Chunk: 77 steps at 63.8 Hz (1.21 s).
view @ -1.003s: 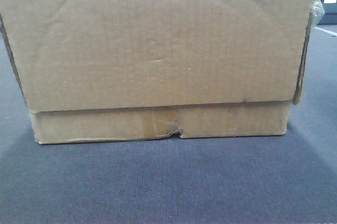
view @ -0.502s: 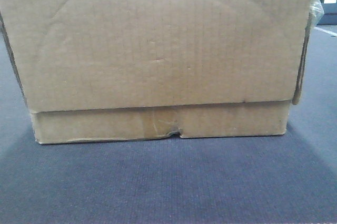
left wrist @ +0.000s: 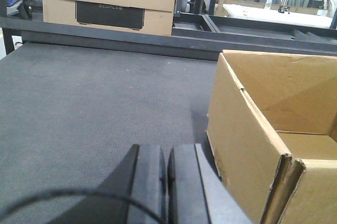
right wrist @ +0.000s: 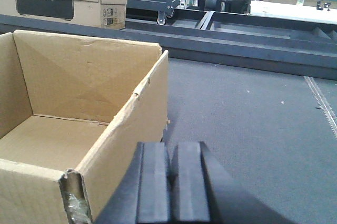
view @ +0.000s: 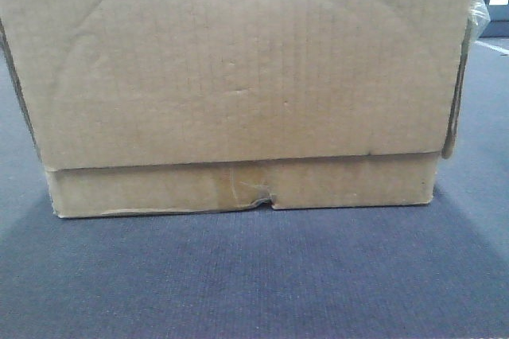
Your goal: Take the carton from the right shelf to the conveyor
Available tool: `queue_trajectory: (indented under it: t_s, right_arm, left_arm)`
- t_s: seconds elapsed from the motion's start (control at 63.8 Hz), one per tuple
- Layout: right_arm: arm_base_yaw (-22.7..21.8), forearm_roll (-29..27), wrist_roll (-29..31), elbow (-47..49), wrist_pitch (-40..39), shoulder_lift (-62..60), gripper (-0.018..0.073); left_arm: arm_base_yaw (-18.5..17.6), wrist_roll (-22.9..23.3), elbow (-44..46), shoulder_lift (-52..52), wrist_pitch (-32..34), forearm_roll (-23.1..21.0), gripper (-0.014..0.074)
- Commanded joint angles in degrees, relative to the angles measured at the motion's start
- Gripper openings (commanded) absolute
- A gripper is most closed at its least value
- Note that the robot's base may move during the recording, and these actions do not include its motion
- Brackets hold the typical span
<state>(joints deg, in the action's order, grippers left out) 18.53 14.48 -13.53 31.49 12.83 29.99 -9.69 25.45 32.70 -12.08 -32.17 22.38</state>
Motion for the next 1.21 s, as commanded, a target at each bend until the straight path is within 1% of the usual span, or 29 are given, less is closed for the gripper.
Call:
queue_trajectory:
  t_s: [0.0,0.172,0.219,0.314,0.423,0.455,0.486,0.611,0.705,0.784,0.878,0.925,0.956,0.988,1.019,1.191]
  right_arm:
    - [-0.30,0.85,0.22,-0.14,-1.50,-0.34,-0.0061]
    - [-0.30,0.85,0.22,-0.14,-1.50,-0.34,-0.0061]
    - [-0.30,0.85,0.22,-0.14,-1.50,-0.34,-0.0061]
    - [-0.30,0.85,0.22,-0.14,-1.50,-0.34,-0.0061]
    - [-0.30,0.85,0.22,-0.14,-1.50,-0.34,-0.0061]
    - [-0.30,0.85,0.22,-0.14,-1.50,-0.34,-0.0061]
    - [-0.30,0.85,0.22,-0.14,-1.50,-0.34,-0.0061]
    - [-0.30,0.85,0.22,-0.14,-1.50,-0.34,-0.0061]
    - [-0.30,0.85,0.22,-0.14,-1.50,-0.34,-0.0061]
    - [-0.30,0.85,0.22,-0.14,-1.50,-0.34,-0.0061]
    - [-0.30,0.85,0.22,-0.14,-1.50,-0.34,-0.0061]
    - [-0.30,0.85,0.22,-0.14,-1.50,-0.34,-0.0061]
    - [-0.30,0.85,0.22,-0.14,-1.50,-0.34,-0.0061]
    - [-0.30,0.85,0.22,-0.14,-1.50,-0.34,-0.0061]
    - [-0.30,0.85,0.22,-0.14,-1.37,-0.49,-0.0061]
    - [-0.30,0.85,0.22,-0.14,-1.37,-0.49,-0.0061]
  left_arm:
    - [0.14,-0.10,-0.15,0.26,1.46,-0.05,0.0015]
    - [0.14,-0.10,-0.15,0.26,1.46,-0.05,0.0015]
    - [0.14,-0.10,-0.15,0.26,1.47,-0.81,0.0015]
    - [1.29,-0.47,-0.04,1.16,1.59,-1.56,0.0015]
    - [4.55,-11.87,-1.26,3.64,1.59,-8.90,0.0015]
    - [6.05,-14.06,-1.94,4.42,1.59,-10.10,0.0015]
    - [7.30,-15.03,-2.82,5.24,1.72,-10.97,0.0015]
    - [12.33,-15.43,-8.97,9.89,4.13,-14.71,0.0015]
    - [14.72,-15.41,-15.88,12.08,9.75,-16.92,0.0015]
    - [15.64,-15.41,-22.25,12.08,16.91,-17.36,0.0015]
    - [15.63,-15.41,-29.48,12.08,25.30,-17.36,0.0015]
    - [15.63,-15.41,-32.51,12.08,29.16,-17.36,0.0015]
    - [15.63,-15.41,-32.70,12.08,32.48,-17.36,0.0015]
    - [15.63,-15.41,-32.70,12.08,28.77,-17.24,0.0015]
    - [15.63,-15.41,-32.70,12.08,27.54,-17.24,0.0015]
    - [15.63,-15.41,-32.70,12.08,29.23,-17.24,0.0015]
